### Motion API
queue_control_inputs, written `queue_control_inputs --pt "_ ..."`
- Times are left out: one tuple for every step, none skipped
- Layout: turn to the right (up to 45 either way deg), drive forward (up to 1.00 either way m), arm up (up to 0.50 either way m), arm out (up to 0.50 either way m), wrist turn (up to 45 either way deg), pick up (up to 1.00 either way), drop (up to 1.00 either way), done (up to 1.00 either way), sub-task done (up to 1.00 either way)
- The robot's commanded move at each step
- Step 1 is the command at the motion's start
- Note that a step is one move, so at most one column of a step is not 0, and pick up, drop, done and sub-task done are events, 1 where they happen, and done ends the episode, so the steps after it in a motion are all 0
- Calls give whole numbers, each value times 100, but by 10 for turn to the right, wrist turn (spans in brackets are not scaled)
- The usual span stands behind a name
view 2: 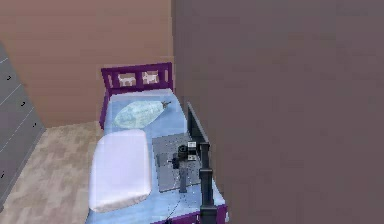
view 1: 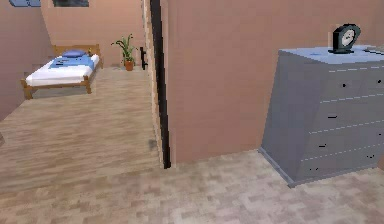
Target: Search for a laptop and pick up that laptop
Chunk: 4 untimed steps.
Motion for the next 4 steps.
queue_control_inputs --pt "0 0 0 0 450 0 0 0 0" --pt "0 0 0 0 450 0 0 0 0" --pt "0 0 0 0 360 0 0 0 0" --pt "0 0 -30 0 0 0 0 0 0"
